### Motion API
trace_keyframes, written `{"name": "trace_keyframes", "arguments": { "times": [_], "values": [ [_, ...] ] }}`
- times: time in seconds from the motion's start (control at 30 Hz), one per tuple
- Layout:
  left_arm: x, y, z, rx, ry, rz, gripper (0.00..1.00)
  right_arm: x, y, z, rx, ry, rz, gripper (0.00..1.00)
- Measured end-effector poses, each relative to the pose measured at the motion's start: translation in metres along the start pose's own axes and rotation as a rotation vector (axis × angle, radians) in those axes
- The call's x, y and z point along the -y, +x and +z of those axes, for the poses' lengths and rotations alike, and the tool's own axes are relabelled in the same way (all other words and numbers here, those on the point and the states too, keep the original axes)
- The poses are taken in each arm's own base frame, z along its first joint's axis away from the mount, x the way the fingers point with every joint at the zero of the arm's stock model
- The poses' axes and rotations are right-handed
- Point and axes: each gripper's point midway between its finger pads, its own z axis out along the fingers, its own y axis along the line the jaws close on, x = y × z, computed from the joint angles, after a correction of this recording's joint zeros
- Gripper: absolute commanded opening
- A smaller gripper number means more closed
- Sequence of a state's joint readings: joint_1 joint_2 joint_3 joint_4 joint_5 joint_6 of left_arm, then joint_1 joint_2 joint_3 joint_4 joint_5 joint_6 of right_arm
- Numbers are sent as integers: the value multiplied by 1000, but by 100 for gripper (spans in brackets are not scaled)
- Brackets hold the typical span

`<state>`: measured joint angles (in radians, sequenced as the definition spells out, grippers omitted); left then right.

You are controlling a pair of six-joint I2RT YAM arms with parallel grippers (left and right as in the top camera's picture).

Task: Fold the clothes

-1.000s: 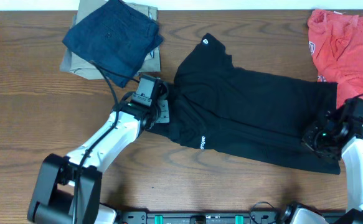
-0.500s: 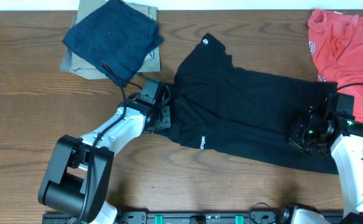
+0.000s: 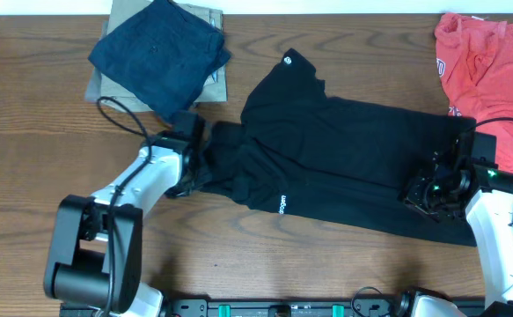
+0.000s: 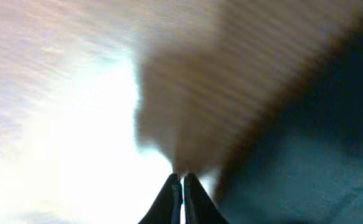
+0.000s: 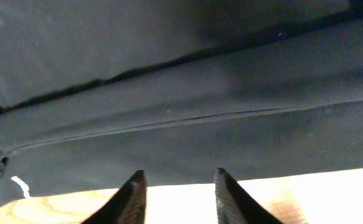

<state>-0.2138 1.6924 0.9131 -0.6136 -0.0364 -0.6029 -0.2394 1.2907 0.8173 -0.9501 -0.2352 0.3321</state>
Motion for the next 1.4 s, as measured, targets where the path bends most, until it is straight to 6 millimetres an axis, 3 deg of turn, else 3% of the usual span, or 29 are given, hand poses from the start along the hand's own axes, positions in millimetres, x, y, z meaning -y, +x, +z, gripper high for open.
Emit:
{"name": "trace_keyframes", "arguments": {
  "times": [0.13, 0.23, 0.33, 0.4, 0.63, 0.67, 0.7, 0.73, 0.77, 0.8, 0.83, 0.97, 1.13, 1.27, 1.4],
  "values": [
    [-20, -5, -16, 41, -55, -65, 6, -2, 2, 1, -6, 4, -15, 51],
    [-26, -13, -36, 103, -47, -98, 6, -1, 5, 1, -13, 20, -27, 74],
    [-25, -19, -56, 162, -5, -121, 6, 1, 4, 1, -8, 38, -24, 80],
    [-23, -21, -69, 193, 32, -126, 6, 6, 2, 1, 3, 65, 5, 99],
    [13, -2, -101, 177, 246, -36, 6, 36, -11, -4, 88, 213, 165, 99],
    [22, 4, -104, 166, 272, -5, 12, 39, -14, -5, 99, 218, 186, 99],
    [33, 13, -107, 155, 298, 43, 33, 42, -16, -6, 111, 227, 202, 99],
    [40, 19, -108, 147, 314, 71, 63, 43, -17, -6, 117, 230, 211, 99],
    [50, 28, -110, 137, 334, 112, 79, 44, -18, -7, 121, 232, 221, 99],
    [60, 37, -112, 130, 354, 155, 92, 46, -18, -7, 124, 235, 230, 99],
    [68, 43, -114, 128, 371, 184, 95, 47, -19, -8, 126, 237, 237, 99],
    [98, 74, -115, 99, 421, 304, 96, 48, -19, -8, 130, 244, 244, 99],
    [127, 97, -98, 50, 438, 371, 95, 49, -19, -8, 131, 246, 245, 99],
    [153, 115, -73, -19, 465, 397, 83, 49, -19, -8, 131, 247, 244, 99],
    [166, 122, -52, -61, 466, 382, 74, 49, -19, -8, 130, 249, 245, 99]
  ]
}}
